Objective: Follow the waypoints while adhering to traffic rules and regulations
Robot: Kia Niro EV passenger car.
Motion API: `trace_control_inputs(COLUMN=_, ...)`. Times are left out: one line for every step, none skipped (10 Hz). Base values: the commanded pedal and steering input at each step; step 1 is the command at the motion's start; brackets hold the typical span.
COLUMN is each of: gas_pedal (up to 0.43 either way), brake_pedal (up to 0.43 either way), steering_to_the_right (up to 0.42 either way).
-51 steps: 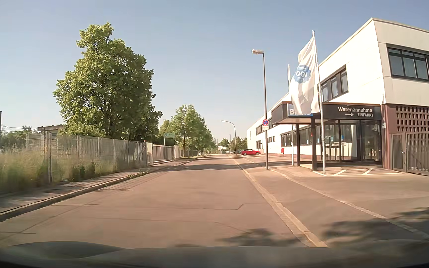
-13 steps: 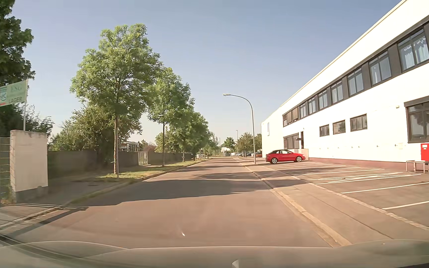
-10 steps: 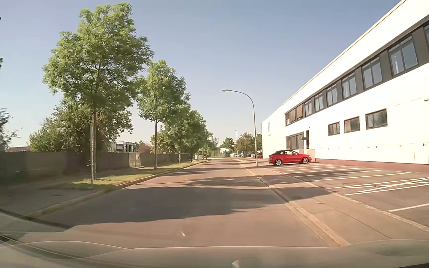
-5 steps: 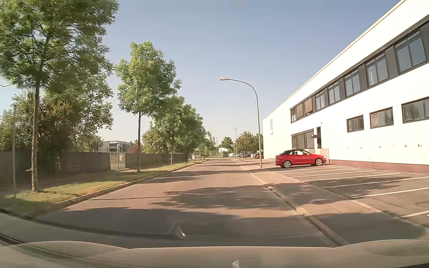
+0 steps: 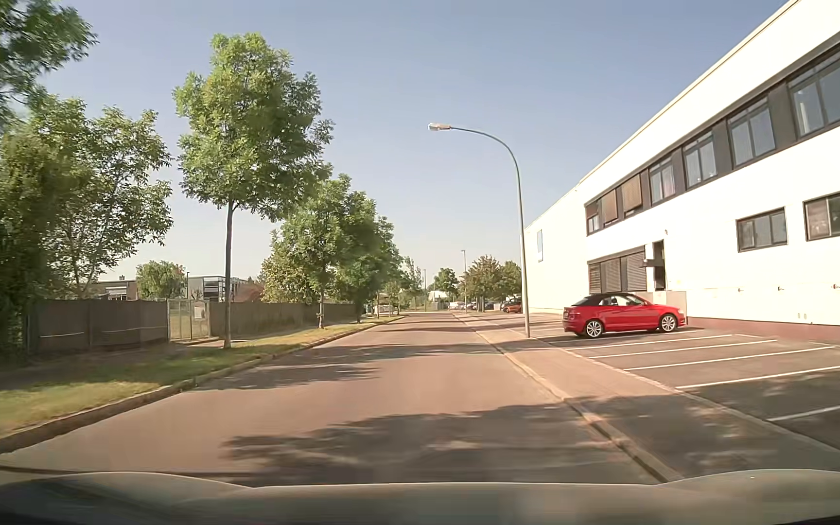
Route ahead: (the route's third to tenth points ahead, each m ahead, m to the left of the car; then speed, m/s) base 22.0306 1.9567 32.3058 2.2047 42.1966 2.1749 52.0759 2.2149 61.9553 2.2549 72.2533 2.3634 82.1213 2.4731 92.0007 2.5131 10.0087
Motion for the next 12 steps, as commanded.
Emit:
trace_control_inputs(gas_pedal=0.15, brake_pedal=0.0, steering_to_the_right=-0.005)
trace_control_inputs(gas_pedal=0.13, brake_pedal=0.0, steering_to_the_right=-0.005)
trace_control_inputs(gas_pedal=0.118, brake_pedal=0.0, steering_to_the_right=-0.005)
trace_control_inputs(gas_pedal=0.087, brake_pedal=0.0, steering_to_the_right=-0.004)
trace_control_inputs(gas_pedal=0.079, brake_pedal=0.0, steering_to_the_right=-0.003)
trace_control_inputs(gas_pedal=0.059, brake_pedal=0.0, steering_to_the_right=-0.002)
trace_control_inputs(gas_pedal=0.059, brake_pedal=0.0, steering_to_the_right=-0.001)
trace_control_inputs(gas_pedal=0.059, brake_pedal=0.0, steering_to_the_right=-0.001)
trace_control_inputs(gas_pedal=0.059, brake_pedal=0.0, steering_to_the_right=0.0)
trace_control_inputs(gas_pedal=0.059, brake_pedal=0.0, steering_to_the_right=0.0)
trace_control_inputs(gas_pedal=0.059, brake_pedal=0.0, steering_to_the_right=0.0)
trace_control_inputs(gas_pedal=0.059, brake_pedal=0.0, steering_to_the_right=0.0)
